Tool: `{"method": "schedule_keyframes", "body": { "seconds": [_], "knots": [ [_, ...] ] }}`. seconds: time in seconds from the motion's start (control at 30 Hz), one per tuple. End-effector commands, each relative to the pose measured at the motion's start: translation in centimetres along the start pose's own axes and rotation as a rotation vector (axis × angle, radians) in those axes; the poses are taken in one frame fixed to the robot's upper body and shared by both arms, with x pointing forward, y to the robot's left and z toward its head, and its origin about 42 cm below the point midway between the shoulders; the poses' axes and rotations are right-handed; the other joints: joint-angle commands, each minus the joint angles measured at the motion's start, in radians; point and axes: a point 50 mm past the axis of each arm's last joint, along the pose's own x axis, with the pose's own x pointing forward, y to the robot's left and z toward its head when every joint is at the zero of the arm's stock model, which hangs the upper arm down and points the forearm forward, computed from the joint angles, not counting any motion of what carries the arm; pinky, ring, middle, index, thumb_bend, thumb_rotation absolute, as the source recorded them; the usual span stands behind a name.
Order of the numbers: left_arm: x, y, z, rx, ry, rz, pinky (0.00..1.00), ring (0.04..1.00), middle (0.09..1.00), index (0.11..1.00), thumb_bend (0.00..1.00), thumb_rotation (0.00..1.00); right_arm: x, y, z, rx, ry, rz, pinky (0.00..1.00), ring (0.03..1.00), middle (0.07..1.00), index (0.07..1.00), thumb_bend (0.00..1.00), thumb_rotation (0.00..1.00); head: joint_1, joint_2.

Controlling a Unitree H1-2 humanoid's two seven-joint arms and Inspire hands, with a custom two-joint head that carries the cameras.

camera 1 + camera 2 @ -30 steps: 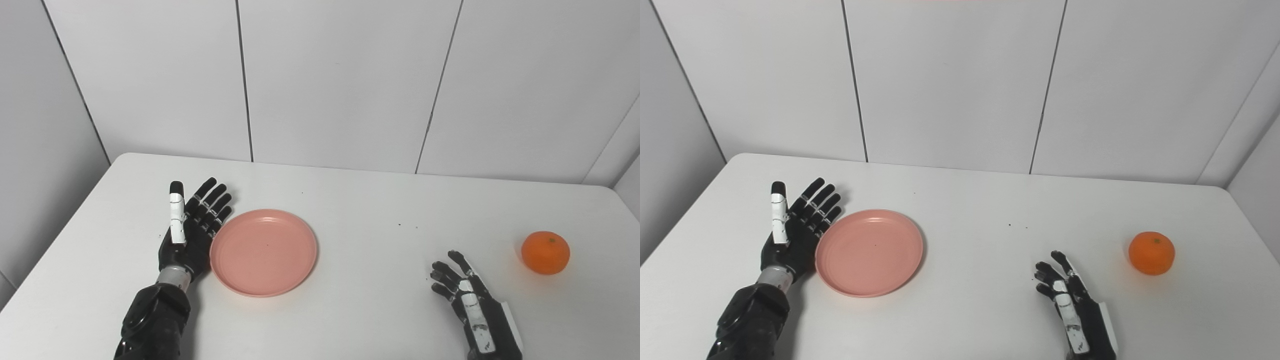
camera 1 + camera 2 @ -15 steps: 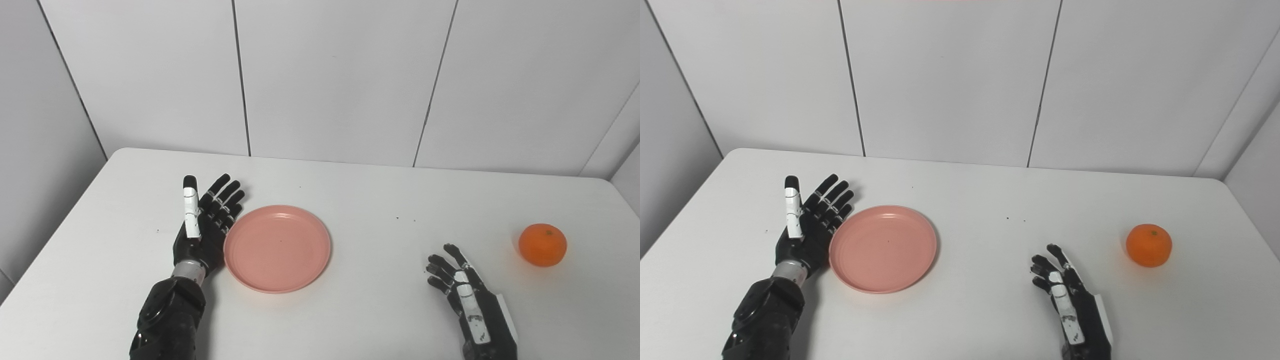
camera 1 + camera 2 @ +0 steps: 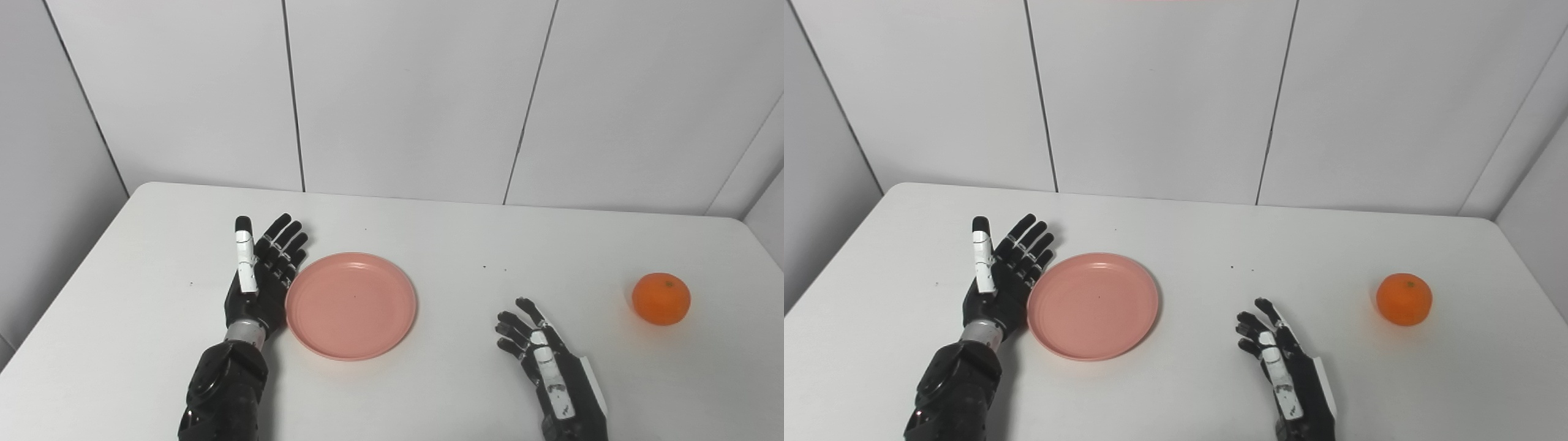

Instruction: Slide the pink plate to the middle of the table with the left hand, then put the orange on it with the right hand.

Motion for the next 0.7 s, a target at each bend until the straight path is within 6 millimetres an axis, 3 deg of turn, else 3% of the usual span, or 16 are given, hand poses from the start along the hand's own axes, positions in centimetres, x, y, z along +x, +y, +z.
{"method": "schedule_keyframes", "body": {
  "seconds": [0.0, 0.2, 0.57, 0.67],
  "knots": [
    [-0.7, 1.2, -2.7, -0.002, 0.102, 0.070, 0.97, 0.856, 0.817, 0.753, 0.86, 0.84, -0.4, 0.3, -1.3, 0.013, 0.107, 0.005, 0.81, 0.813, 0.804, 0.879, 0.88, 0.82, -0.009, 0.001],
    [-0.5, 0.9, -2.7, -0.007, 0.111, 0.066, 0.94, 0.856, 0.812, 0.709, 0.86, 0.82, -0.2, 0.9, -1.4, -0.007, 0.103, 0.005, 0.83, 0.823, 0.799, 0.880, 0.85, 0.84, -0.041, 0.003],
    [-0.6, 0.6, -2.8, 0.013, 0.129, 0.035, 0.96, 0.863, 0.824, 0.742, 0.85, 0.84, 0.1, 1.9, -1.5, -0.016, 0.079, -0.026, 0.85, 0.835, 0.837, 0.878, 0.84, 0.83, -0.121, 0.001],
    [-0.6, 0.4, -2.9, 0.007, 0.134, 0.028, 0.95, 0.862, 0.817, 0.707, 0.86, 0.82, 0.1, 2.1, -1.6, -0.007, 0.048, -0.069, 0.85, 0.839, 0.853, 0.857, 0.82, 0.83, -0.132, 0.001]
  ]
}}
